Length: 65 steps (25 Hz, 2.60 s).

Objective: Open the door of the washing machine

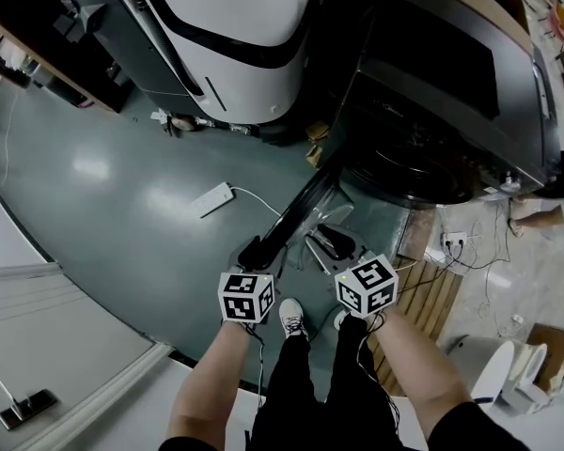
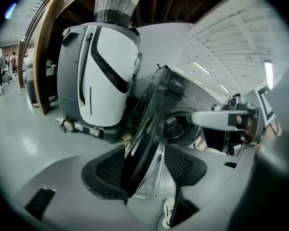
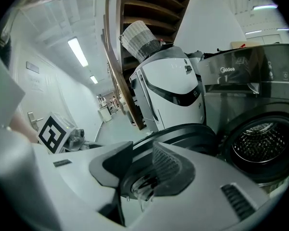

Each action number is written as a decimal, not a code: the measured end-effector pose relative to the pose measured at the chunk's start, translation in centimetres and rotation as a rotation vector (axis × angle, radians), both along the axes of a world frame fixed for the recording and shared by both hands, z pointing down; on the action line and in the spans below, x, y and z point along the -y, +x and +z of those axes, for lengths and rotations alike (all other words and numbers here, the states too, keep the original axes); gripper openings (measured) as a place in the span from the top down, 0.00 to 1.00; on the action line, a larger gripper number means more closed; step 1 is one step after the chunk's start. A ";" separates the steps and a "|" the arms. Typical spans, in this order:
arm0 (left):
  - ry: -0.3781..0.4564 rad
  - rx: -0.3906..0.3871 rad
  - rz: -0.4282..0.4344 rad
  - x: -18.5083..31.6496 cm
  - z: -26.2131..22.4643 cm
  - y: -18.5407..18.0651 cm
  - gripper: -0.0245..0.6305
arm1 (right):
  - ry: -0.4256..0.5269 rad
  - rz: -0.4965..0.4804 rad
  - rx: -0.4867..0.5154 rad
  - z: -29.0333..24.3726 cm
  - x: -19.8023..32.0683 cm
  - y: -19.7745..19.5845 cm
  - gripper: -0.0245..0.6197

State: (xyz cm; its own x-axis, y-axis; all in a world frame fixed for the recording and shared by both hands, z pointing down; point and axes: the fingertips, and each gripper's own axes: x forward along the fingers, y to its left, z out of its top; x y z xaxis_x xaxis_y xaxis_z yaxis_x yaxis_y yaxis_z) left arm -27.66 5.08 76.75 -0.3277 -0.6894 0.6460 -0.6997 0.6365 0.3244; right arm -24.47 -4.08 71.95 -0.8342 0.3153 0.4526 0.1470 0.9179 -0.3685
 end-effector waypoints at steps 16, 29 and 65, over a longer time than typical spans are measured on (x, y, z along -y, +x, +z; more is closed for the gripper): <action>0.124 0.100 0.008 0.8 -8.6 -1.2 0.56 | 0.104 0.054 0.063 -5.9 1.6 0.7 0.87; 0.264 0.251 0.240 2.5 -21.8 6.1 0.94 | 0.101 0.245 0.198 -19.6 5.5 10.8 0.94; 0.306 0.337 0.339 7.2 -31.7 39.9 0.93 | 0.119 0.365 0.252 -26.6 10.7 44.0 0.94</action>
State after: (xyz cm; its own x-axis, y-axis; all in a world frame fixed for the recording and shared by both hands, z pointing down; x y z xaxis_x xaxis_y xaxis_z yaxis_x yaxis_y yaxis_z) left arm 12.20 -2.17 45.05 -0.2092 -0.9315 0.2977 -0.9454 0.2704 0.1819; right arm 19.52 -14.77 45.35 -0.9697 -0.0615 0.2364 -0.1222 0.9601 -0.2514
